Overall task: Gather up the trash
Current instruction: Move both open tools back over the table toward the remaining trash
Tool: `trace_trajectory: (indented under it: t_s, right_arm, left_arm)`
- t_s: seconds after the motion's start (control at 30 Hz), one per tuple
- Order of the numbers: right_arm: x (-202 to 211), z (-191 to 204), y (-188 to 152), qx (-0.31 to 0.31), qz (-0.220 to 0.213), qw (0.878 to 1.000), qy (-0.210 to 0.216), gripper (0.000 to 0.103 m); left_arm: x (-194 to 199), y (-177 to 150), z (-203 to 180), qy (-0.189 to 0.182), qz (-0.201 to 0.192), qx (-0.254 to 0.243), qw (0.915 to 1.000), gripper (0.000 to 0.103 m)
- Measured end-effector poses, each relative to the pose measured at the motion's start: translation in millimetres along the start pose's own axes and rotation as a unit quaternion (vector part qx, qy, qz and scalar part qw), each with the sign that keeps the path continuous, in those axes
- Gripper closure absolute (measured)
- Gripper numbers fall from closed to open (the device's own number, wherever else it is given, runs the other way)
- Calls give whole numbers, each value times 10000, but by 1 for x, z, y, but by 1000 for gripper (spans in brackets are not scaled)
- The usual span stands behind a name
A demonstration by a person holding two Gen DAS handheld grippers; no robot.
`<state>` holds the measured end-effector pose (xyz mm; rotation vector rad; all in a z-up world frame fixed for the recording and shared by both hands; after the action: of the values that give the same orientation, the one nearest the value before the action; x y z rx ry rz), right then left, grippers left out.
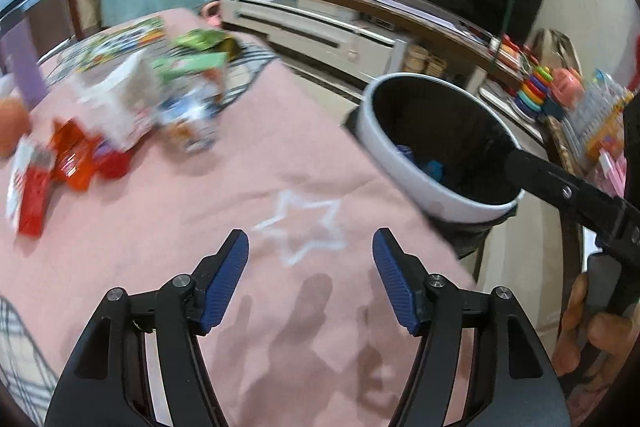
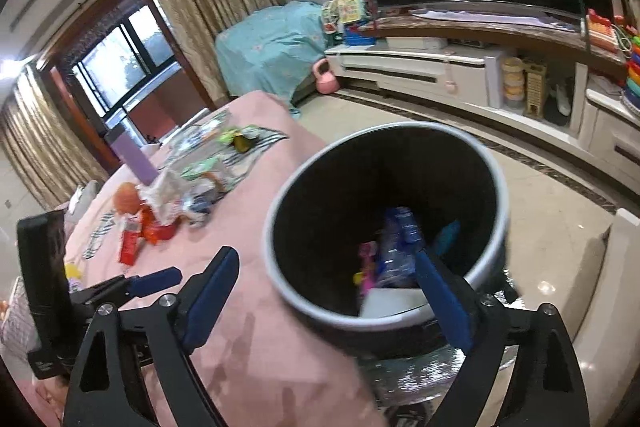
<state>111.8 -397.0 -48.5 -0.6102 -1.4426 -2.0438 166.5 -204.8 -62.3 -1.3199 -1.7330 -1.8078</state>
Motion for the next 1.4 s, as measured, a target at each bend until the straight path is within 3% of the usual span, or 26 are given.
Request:
trace_trajectory:
  t_s: [0.7, 1.1, 1.4]
  right_arm:
    - [-61, 109, -34, 516, 559, 9953, 597, 7]
    - [-95, 137, -41, 739, 713, 9933, 537, 7]
    - [-119, 148, -23, 806, 746, 9929, 466, 7]
  left_arm:
    - [44, -46, 140, 642, -243, 1198, 9904, 34]
    - [42, -47, 183, 815, -223, 1513, 9849, 29]
    - [41, -32, 221, 1057, -261, 1548, 9819, 24]
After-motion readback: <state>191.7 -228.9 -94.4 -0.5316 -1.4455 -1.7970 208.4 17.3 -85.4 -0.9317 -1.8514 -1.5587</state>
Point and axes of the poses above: each gripper's, at about its wrist camera, not at the fingertips, and x roughly against the way its jaws point, z to its left, y to its top, the point moved 4 cm from there along -x, roughly the way its jaws point, and after that the axes turned 3 degrees about x, right-handed, at the moved point
